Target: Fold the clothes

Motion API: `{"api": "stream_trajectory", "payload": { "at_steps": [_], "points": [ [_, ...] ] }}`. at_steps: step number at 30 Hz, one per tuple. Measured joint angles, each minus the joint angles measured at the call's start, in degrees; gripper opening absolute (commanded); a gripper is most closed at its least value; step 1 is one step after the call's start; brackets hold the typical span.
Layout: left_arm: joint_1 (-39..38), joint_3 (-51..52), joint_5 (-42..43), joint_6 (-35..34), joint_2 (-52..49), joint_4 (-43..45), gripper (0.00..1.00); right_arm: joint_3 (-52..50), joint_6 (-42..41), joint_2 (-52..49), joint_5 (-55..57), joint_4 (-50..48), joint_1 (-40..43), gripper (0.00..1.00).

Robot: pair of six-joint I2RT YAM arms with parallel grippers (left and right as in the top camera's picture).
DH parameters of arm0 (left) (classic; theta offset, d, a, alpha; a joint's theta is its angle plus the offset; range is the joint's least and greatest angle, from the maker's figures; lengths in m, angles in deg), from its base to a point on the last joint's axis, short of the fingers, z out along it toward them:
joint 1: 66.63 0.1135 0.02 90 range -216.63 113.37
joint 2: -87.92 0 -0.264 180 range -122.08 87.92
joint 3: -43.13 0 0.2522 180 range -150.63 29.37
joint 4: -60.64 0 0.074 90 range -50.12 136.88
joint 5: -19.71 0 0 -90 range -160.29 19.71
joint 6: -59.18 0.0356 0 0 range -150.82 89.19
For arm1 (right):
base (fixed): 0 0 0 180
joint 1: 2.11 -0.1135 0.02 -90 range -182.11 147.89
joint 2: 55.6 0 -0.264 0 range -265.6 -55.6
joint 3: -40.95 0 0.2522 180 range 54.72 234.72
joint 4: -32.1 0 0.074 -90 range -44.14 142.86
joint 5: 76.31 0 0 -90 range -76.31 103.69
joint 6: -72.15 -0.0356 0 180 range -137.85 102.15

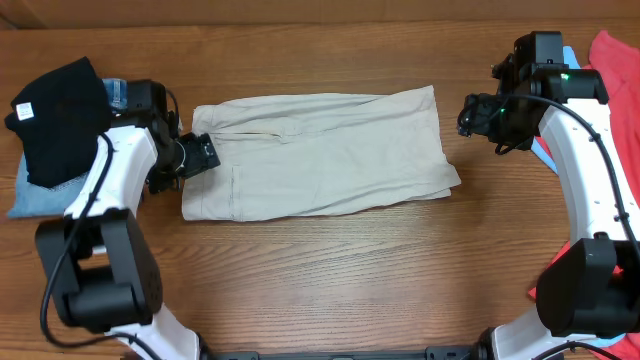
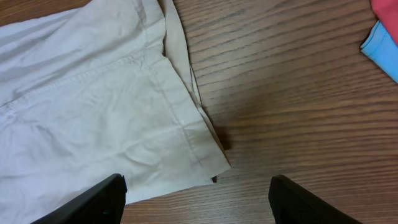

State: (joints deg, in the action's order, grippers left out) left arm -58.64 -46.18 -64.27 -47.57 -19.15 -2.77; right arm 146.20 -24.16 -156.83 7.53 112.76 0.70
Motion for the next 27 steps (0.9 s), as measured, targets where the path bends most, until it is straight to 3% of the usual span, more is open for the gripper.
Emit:
{"api": "stream_trajectory", "payload": {
  "at_steps": [4,9,14,20,23,27],
  "points": [
    [0.7,0.0,2.14,0.46,-5.44,0.98,0.89,0.0,0.13,0.0,-0.02,0.04,0.0,0.78],
    [1.16,-0.7,6.36,1.6,-7.87,1.68,0.75,0.0,0.17,0.0,-0.04,0.02,0.0,0.78],
    [1.84,-1.92,12.98,3.82,-9.84,3.69,0.49,0.0,0.2,0.0,-0.04,0.09,0.0,0.78],
    [2.21,-2.49,18.75,6.16,-11.54,4.9,0.28,0.0,0.33,0.0,-0.04,0.09,0.0,0.78],
    [3.13,-2.47,20.46,6.67,-11.98,4.83,0.05,0.0,0.33,0.0,-0.04,0.09,-0.02,0.79],
    [4.37,-2.43,22.12,7.39,-11.98,4.46,0.04,0.0,0.33,0.0,-0.04,0.09,0.0,0.79]
  ]
}}
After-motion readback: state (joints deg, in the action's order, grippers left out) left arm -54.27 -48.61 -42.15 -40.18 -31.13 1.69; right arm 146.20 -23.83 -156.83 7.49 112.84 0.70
